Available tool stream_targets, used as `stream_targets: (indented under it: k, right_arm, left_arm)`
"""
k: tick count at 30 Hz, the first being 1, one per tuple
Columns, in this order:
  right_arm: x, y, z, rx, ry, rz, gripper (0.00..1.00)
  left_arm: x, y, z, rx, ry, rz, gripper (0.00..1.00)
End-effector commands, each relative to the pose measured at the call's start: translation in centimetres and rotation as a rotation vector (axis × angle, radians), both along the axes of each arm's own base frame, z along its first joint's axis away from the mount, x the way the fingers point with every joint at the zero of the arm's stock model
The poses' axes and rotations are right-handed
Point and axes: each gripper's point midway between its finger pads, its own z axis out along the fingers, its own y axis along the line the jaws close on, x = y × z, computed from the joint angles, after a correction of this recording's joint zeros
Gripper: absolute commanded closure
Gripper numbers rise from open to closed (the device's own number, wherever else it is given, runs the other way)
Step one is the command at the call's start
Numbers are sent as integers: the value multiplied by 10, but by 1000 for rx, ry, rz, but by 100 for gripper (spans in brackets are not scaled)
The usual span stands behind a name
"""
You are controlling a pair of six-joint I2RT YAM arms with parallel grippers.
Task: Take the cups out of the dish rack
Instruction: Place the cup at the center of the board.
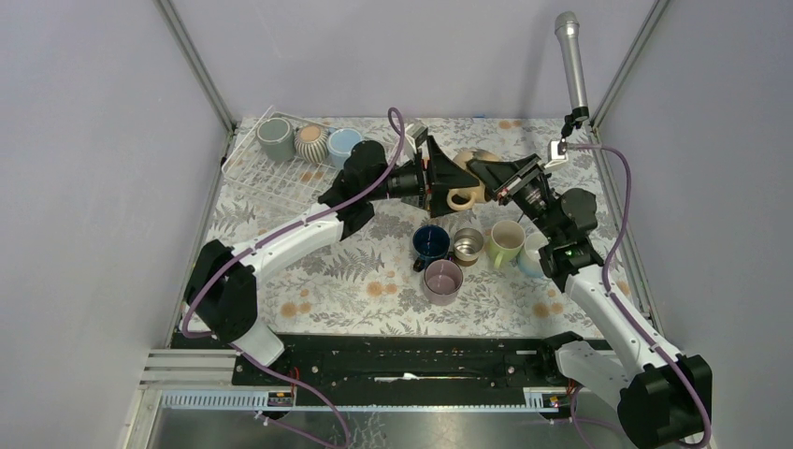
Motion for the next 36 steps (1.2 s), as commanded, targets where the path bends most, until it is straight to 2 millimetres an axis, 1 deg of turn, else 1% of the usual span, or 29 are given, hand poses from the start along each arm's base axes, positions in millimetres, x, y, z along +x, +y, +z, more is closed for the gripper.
stream_targets:
  k: [1,7,8,15,18,19,20,21,24,29,31,36]
  right_arm:
    - [-10,-7,37,-30,-118,-44,100]
    - [0,-14,30,-158,-38,-112,100]
    - [0,-15,32,-181,-33,-121,100]
    - [2,-22,14,-335,69,-152,100]
    - [-2,-24,-6,-419,153,-138,100]
    - [-4,-26,-17,-457,196,-131,100]
    - [-5,-28,-19,-481,206,-130,100]
    - [-10,-30,-31,-518,249,-121,100]
    - [-20,-35,-52,-600,323,-103,100]
    - [-42,-42,-90,-701,439,-56,100]
    - [-51,-41,-106,-731,478,-33,100]
    - [-73,-30,-139,-836,538,12,100]
  left_arm:
    - [3,6,7,42,-115,63,1]
    - [11,14,-16,195,-148,122,1]
    - [14,17,-20,217,-157,136,1]
    - [22,36,-24,310,-233,205,1]
    - [26,45,-20,336,-270,235,1]
    - [27,49,-19,348,-279,244,1]
    - [29,53,-18,359,-291,255,1]
    - [31,56,-14,365,-307,267,1]
    - [37,65,-12,388,-334,295,1]
    - [41,71,-12,402,-357,307,1]
    - [43,73,-13,405,-359,308,1]
    - [45,76,-14,410,-365,313,1]
